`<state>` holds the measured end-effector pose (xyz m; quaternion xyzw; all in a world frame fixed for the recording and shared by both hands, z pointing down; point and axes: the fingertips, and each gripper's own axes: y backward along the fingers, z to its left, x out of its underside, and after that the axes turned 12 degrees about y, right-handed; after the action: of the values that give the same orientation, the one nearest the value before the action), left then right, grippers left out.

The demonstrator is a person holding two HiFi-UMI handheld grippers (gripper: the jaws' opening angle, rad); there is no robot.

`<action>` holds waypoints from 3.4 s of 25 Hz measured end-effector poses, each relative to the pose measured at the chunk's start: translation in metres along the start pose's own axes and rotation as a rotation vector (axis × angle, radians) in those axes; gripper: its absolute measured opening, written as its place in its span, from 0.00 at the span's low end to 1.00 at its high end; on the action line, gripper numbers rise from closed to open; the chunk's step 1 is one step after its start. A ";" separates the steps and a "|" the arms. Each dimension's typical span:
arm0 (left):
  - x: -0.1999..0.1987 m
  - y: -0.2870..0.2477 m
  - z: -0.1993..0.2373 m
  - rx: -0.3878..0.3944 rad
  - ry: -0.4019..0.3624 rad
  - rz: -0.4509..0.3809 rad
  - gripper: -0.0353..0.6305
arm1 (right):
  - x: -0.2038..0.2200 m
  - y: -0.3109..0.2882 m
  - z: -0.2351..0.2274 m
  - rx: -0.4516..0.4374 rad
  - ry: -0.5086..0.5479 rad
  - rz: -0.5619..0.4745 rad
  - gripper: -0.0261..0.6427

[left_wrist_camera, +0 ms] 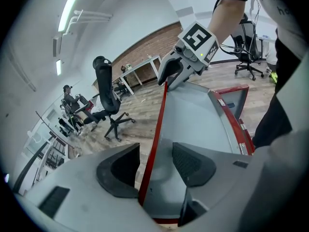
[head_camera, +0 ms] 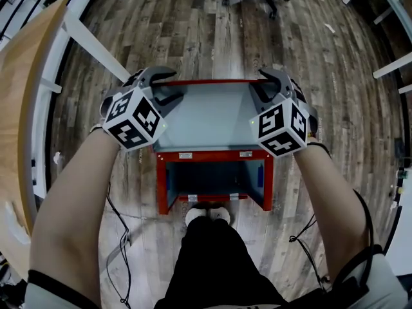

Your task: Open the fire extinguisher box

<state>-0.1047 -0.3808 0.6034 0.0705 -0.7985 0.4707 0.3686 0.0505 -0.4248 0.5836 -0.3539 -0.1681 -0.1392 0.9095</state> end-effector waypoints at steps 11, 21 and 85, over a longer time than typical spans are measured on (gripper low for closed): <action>-0.004 0.024 0.006 -0.049 0.075 0.048 0.35 | 0.001 0.032 -0.009 -0.058 -0.021 0.050 0.23; -0.043 0.077 0.009 -0.059 0.282 -0.075 0.35 | -0.024 0.087 -0.031 -0.034 -0.133 0.010 0.23; -0.203 0.366 -0.172 0.149 0.683 -0.676 0.07 | -0.180 0.413 0.009 -0.204 -0.746 -0.562 0.06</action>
<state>-0.0370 -0.0903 0.2636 0.1935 -0.5285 0.3767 0.7357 0.0393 -0.1011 0.2703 -0.4078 -0.5576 -0.2591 0.6750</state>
